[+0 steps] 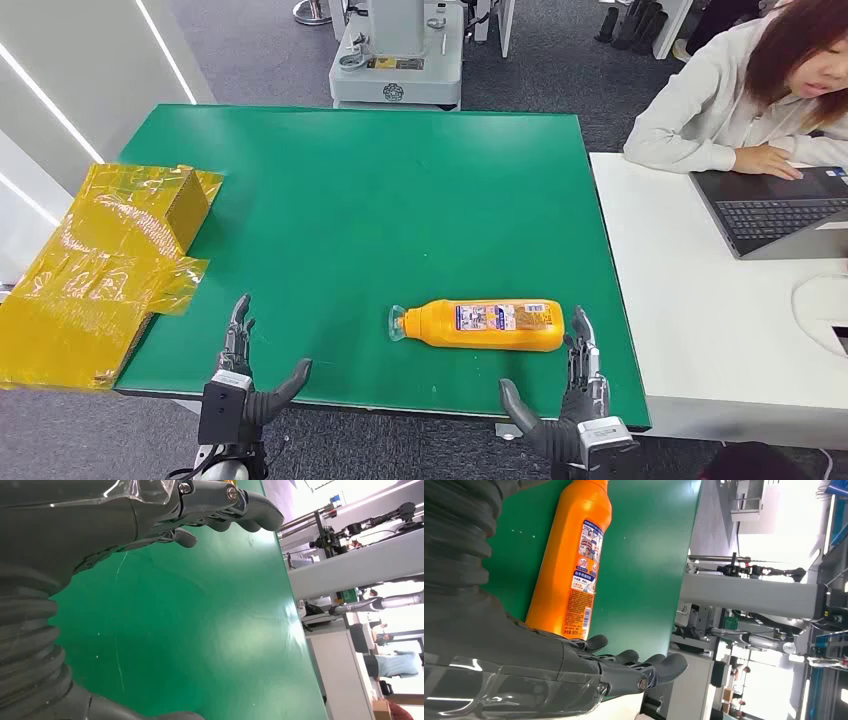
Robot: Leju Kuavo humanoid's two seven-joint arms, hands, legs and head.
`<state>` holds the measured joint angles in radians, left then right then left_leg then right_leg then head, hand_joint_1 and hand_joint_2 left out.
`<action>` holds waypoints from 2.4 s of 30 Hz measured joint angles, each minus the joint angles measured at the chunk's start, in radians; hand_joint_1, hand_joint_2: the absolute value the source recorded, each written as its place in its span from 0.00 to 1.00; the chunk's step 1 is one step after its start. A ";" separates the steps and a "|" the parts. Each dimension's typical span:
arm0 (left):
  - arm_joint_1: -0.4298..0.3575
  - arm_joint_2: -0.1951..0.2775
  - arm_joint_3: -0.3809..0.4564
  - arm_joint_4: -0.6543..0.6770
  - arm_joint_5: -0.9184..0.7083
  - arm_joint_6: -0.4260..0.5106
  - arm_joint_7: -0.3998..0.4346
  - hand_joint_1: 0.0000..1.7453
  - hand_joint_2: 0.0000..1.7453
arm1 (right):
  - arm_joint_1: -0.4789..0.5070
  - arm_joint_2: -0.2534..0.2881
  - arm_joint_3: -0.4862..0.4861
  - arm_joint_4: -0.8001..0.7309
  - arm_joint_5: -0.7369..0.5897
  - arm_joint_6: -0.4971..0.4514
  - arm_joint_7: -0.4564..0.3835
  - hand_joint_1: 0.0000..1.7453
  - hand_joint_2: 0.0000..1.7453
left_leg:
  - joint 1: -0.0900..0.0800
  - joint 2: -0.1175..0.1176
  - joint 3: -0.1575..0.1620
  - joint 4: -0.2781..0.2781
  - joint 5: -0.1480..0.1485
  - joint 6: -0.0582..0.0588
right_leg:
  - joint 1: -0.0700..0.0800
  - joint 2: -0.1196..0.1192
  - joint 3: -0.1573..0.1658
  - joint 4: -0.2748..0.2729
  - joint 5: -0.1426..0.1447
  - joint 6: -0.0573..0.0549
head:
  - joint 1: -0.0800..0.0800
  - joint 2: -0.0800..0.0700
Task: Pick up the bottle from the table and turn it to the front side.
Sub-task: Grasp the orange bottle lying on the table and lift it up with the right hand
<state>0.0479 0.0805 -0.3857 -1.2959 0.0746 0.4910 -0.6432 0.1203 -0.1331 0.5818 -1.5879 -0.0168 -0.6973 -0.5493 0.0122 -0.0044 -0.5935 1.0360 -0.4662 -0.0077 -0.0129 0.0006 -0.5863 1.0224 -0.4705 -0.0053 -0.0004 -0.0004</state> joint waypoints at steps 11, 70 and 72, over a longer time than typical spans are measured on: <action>0.000 0.000 0.000 0.000 0.000 0.000 0.000 0.00 1.00 | 0.000 -0.004 0.000 0.003 -0.005 0.000 -0.004 0.00 1.00 | 0.000 0.000 0.000 0.000 0.000 0.000 | 0.000 0.000 0.000 0.000 0.000 0.000 | 0.000 0.000; -0.206 -0.063 -0.075 0.176 -0.002 -0.189 0.039 0.00 1.00 | -0.811 -0.314 0.267 0.318 0.326 1.137 0.735 0.00 1.00 | 0.000 0.002 0.000 0.001 0.002 0.001 | 0.000 0.002 0.000 0.000 0.003 -0.001 | 0.000 0.000; -0.206 -0.063 -0.075 0.176 -0.006 -0.189 0.050 0.00 1.00 | -0.830 -0.328 0.296 0.325 0.316 1.158 0.737 0.00 1.00 | 0.000 0.002 0.000 0.001 0.002 0.001 | 0.000 0.002 0.000 0.000 0.003 -0.001 | 0.000 0.000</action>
<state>-0.1583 0.0179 -0.4608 -1.1197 0.0688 0.3016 -0.5931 -0.7092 -0.4610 0.8773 -1.2630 0.2992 0.4608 0.1882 0.0117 -0.0026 -0.5930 1.0371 -0.4644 -0.0067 -0.0132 0.0027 -0.5865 1.0226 -0.4670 -0.0059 -0.0006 -0.0004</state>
